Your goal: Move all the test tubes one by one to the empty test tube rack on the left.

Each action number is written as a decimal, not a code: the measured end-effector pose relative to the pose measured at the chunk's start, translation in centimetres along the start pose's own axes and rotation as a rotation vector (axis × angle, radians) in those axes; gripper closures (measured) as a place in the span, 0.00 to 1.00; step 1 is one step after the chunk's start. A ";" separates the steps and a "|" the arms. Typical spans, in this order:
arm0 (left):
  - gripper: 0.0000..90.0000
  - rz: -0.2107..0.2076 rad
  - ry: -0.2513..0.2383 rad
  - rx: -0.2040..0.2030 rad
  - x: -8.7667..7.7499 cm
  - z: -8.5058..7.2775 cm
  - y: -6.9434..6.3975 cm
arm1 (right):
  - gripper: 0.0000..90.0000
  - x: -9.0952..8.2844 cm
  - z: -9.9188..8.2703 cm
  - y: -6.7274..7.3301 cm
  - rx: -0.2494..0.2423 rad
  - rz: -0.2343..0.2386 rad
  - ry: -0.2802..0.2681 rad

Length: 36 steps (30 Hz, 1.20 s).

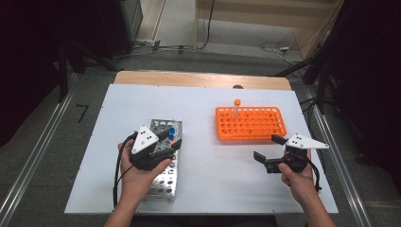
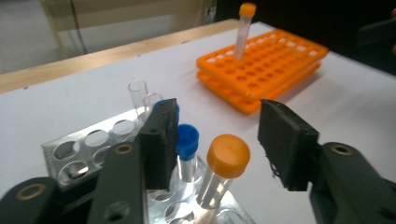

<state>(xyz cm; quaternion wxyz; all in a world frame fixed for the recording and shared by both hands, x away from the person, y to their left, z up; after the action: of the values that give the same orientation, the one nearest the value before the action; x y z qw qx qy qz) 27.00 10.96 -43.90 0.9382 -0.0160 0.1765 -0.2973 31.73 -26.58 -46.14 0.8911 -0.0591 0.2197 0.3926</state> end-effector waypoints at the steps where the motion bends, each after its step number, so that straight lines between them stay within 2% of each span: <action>1: 0.37 -0.007 -0.003 -0.013 -0.1 0.0 0.1 | 0.00 0.0 0.1 0.0 -0.003 0.002 -0.004; 3: 0.23 -0.033 -0.002 -0.050 -0.1 0.1 0.4 | 0.00 0.1 0.2 0.1 -0.001 0.000 -0.005; 5: 0.15 -0.044 -0.010 -0.068 -0.3 0.0 0.7 | 0.00 0.2 0.3 0.1 0.000 0.005 -0.008; 9: 0.05 -0.094 -0.026 -0.100 -0.5 -0.1 1.1 | 0.00 0.6 0.6 0.2 0.010 0.015 -0.009; 11: 0.00 -0.118 -0.033 -0.100 -0.6 -0.1 1.3 | 0.00 0.9 0.8 0.3 0.014 0.021 -0.012; 14: 0.00 -0.142 -0.047 -0.094 -0.9 0.0 1.4 | 0.00 1.5 1.2 0.1 0.026 0.022 -0.018; 16: 0.00 -0.139 -0.046 -0.090 -1.1 0.0 1.5 | 0.00 2.0 1.3 0.1 0.034 0.027 -0.013; 17: 0.00 -0.151 -0.054 -0.102 -1.1 0.1 1.5 | 0.00 2.3 1.4 0.1 0.042 0.029 -0.012; 19: 0.00 -0.156 -0.052 -0.095 -1.1 0.1 1.2 | 0.00 2.8 1.7 0.1 0.081 0.058 -0.022; 21: 0.00 -0.161 -0.045 -0.090 -0.9 0.1 0.8 | 0.00 3.4 2.1 0.1 0.061 0.039 -0.017; 22: 0.00 -0.168 -0.043 -0.085 -0.8 0.2 0.7 | 0.00 3.7 2.4 0.2 0.066 0.042 -0.017; 24: 0.00 -0.157 -0.032 -0.063 -0.6 0.1 0.4 | 0.01 4.3 3.0 0.3 0.066 0.049 -0.028; 26: 0.00 -0.167 -0.038 -0.071 -0.7 0.1 0.4 | 0.02 5.0 3.5 0.4 0.048 0.036 -0.027; 28: 0.00 -0.168 -0.038 -0.060 -0.7 0.1 0.4 | 0.02 5.7 4.0 0.3 0.065 0.035 -0.033; 30: 0.00 -0.167 -0.036 -0.064 -0.7 0.0 0.4 | 0.03 6.3 4.5 0.3 0.056 0.018 -0.029; 33: 0.00 -0.160 -0.042 -0.054 -0.9 0.0 0.5 | 0.06 7.0 5.2 0.3 0.058 0.011 -0.027; 36: 0.00 -0.159 -0.050 -0.062 -0.8 -0.1 0.6 | 0.14 7.8 5.4 0.1 0.061 -0.016 -0.015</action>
<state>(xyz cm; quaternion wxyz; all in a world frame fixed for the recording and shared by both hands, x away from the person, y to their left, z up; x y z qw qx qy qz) 26.64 11.92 -43.80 0.9148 -0.0666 0.1606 -0.3647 38.17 -19.73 -44.70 0.8973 -0.0308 0.2242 0.3790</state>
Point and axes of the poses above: each handheld gripper's, and its own axes: x roughly forward along the jaws, z roughly out of its top, y roughly to its left, the point moved 4 cm from there along x, roughly forward along the jaws, and after that the axes turned 2 degrees about -x, right-handed, at the moved point
